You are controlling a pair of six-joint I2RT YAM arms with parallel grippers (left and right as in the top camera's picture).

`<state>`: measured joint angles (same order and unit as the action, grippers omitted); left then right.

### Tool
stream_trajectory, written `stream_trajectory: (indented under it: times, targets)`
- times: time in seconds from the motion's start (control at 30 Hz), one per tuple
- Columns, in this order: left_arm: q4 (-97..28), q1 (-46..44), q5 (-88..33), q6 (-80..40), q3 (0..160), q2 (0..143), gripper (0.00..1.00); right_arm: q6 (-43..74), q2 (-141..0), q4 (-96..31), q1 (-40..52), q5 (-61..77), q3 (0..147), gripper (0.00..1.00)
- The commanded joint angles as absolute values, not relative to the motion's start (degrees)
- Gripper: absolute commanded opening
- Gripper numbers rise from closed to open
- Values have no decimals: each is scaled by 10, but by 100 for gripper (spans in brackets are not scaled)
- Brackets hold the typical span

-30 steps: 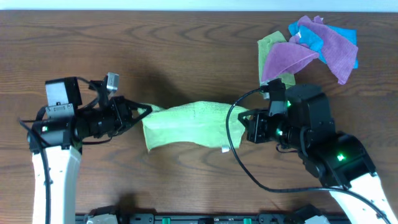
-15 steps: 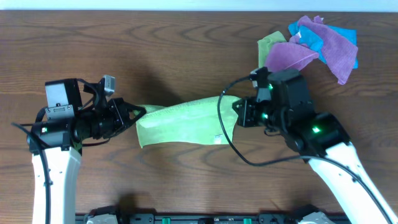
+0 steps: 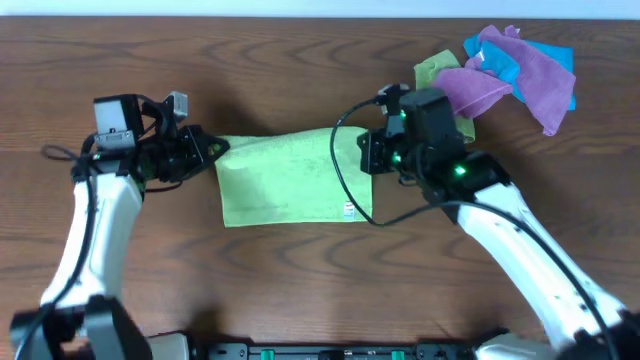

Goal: Fold the cloth
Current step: 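Stretch the cloth between both grippers and lay it flat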

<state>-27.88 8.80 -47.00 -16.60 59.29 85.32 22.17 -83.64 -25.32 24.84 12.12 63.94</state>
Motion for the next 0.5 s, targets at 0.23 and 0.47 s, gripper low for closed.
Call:
stream_trajectory:
  times: [0.23, 0.47]
  targets:
    - [-109, 84, -458, -174, 601, 968, 6, 168, -962, -115, 251, 61, 652, 1]
    - [108, 74, -423, -211, 601, 1054, 95, 132, -1046, 69, 244, 8, 652, 42]
